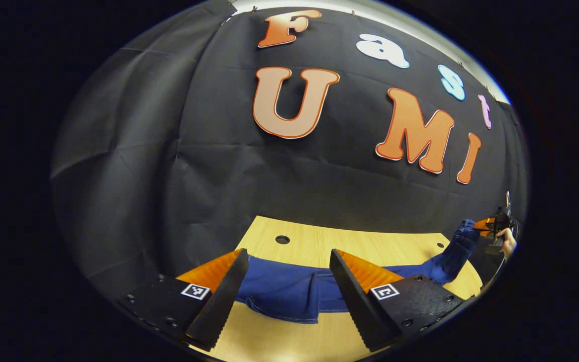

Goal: Grasp the waist and the cuffs of the jeans and fold them to make the two legs overlap; first hold the waist and fold one-third of the jeans toward the cuffs, then hold the cuffs and fold the remaining one-third in the same direction to finish folding.

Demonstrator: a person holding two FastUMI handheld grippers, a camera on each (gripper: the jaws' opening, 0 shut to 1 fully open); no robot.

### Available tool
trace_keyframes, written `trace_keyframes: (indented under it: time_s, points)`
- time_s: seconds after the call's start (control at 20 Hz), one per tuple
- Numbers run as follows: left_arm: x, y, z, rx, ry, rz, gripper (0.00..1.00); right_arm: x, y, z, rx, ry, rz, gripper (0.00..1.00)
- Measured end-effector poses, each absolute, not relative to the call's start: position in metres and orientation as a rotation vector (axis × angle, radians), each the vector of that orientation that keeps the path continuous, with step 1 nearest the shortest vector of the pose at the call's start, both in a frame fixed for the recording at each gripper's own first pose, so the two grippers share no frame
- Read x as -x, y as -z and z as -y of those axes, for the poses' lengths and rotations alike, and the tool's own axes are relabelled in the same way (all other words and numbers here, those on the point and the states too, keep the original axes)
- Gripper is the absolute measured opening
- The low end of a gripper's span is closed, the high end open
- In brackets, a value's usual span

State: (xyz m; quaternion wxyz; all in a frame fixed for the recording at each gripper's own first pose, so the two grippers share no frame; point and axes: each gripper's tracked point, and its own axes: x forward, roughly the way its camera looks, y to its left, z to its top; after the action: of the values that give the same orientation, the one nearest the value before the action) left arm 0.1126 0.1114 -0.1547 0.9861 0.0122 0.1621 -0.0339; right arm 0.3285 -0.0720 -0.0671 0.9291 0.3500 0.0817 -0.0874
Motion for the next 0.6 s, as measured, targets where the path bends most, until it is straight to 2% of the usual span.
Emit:
trace_keyframes:
  time_s: [0.15, 0.4, 0.6]
  points:
    - [-0.116, 0.15, -0.144, -0.005, 0.084, -0.318, 1.0, -0.335, 0.056, -0.031, -0.7, 0.071, -0.179, 0.0]
    - [-0.12, 0.153, -0.186, 0.047, 0.094, -0.321, 0.97, -0.337, 0.084, -0.16, -0.683, -0.053, -0.27, 0.0]
    - [-0.119, 0.171, -0.205, 0.115, 0.085, -0.341, 0.97, -0.346, 0.139, -0.205, -0.612, -0.071, -0.384, 0.0]
